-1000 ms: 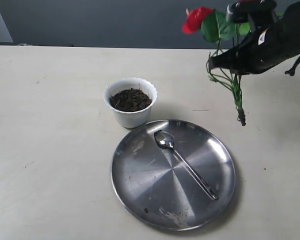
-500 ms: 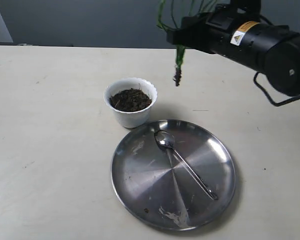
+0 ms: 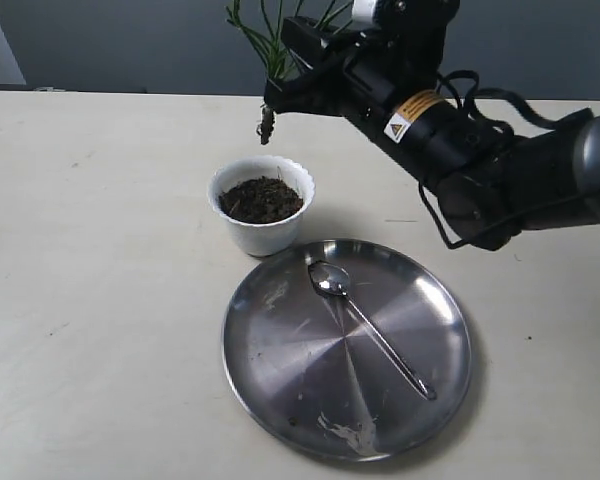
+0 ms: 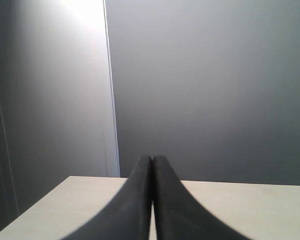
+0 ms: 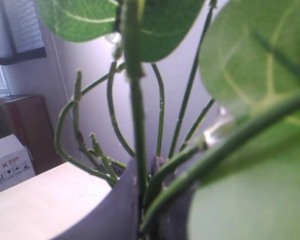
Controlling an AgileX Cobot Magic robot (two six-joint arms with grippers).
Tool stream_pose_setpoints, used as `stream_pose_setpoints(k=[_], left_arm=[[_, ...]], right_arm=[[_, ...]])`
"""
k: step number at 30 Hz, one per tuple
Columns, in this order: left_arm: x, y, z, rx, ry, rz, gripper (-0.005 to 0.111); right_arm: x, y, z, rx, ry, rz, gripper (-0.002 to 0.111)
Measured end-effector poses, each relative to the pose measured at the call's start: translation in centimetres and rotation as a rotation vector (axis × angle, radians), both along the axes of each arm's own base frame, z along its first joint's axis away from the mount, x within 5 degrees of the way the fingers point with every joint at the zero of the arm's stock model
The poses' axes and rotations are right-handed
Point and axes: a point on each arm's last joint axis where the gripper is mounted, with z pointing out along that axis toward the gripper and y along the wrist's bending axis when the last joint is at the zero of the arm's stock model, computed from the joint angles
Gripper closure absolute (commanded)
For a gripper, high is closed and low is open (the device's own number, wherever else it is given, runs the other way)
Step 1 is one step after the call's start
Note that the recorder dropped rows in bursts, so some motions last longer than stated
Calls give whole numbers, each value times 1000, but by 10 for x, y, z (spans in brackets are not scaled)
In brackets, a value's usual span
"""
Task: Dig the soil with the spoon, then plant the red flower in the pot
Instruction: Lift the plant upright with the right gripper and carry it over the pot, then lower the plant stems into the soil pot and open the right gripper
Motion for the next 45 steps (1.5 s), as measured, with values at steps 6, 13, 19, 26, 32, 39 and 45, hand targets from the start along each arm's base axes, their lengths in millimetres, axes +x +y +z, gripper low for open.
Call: stream_pose_setpoints(k=[6, 13, 19, 26, 32, 39, 45], left_arm=[[0, 0, 0, 0, 0, 0, 106], [0, 0, 0, 0, 0, 0, 106], [0, 0, 0, 0, 0, 0, 106], [0, 0, 0, 0, 0, 0, 106], [0, 0, 0, 0, 0, 0, 106], [0, 0, 0, 0, 0, 0, 106], [0, 0, 0, 0, 0, 0, 106]], right_arm=[[4, 8, -38, -54, 41, 32, 109], [5, 12, -69, -139, 87, 68, 109], [3, 14, -87, -215, 125, 94, 109], [3, 13, -91, -268, 137, 90, 109], [4, 13, -93, -291, 141, 85, 109], [4, 13, -93, -296, 139, 88, 109], [2, 14, -93, -317, 136, 105, 97]])
